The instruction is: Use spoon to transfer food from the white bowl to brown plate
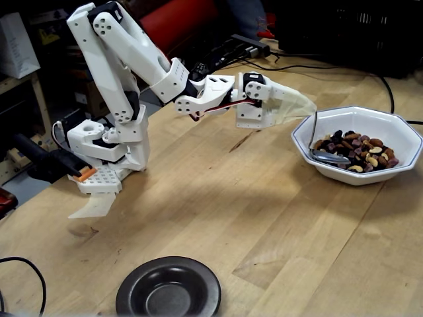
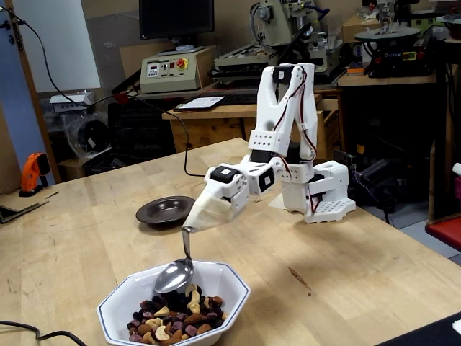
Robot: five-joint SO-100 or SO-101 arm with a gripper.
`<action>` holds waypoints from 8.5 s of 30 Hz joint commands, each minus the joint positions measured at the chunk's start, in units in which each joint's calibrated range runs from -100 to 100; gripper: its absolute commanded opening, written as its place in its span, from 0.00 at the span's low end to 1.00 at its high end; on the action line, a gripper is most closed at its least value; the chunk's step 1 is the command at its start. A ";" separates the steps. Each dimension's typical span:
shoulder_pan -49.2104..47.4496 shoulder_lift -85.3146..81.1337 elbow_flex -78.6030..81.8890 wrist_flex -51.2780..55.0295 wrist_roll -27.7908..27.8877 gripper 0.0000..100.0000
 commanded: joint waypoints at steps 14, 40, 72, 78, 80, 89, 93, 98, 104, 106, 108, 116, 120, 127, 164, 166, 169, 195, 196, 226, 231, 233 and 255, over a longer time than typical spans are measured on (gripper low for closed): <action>0.36 19.32 -17.67 -5.19 0.34 0.04; 0.44 23.94 -16.87 -11.35 7.28 0.04; -9.04 23.85 -7.22 -11.35 15.09 0.04; -10.67 23.85 -7.49 -11.35 15.04 0.04; -10.75 23.85 -7.49 -11.35 14.99 0.04; -10.82 23.77 -7.58 -11.27 13.53 0.04; -10.82 23.77 -7.58 -11.83 10.55 0.04; -10.82 23.94 -7.58 -11.91 10.01 0.04; -10.82 24.62 -7.58 -11.75 10.55 0.04; -10.75 24.62 -7.67 -11.59 11.67 0.04; -10.75 24.62 -7.67 -11.51 12.55 0.04; -10.82 24.62 -10.94 -11.35 12.55 0.04; -10.82 24.62 -13.95 -11.51 9.72 0.04; -10.97 24.62 -18.02 -11.91 6.06 0.04; -4.08 24.71 -16.52 -11.43 13.33 0.04; -4.01 24.71 -14.83 -11.91 13.28 0.04; -4.01 24.71 -13.59 -11.98 13.28 0.04; -4.97 40.37 -13.42 -19.18 12.60 0.04; -4.97 40.28 -13.42 -19.18 12.16 0.04; -4.53 27.79 -12.62 -18.78 -2.98 0.04; -4.23 27.87 -12.53 -18.70 -2.78 0.04; -4.08 27.87 -12.44 -18.70 -1.61 0.04; -4.97 27.53 -12.44 -0.92 7.96 0.04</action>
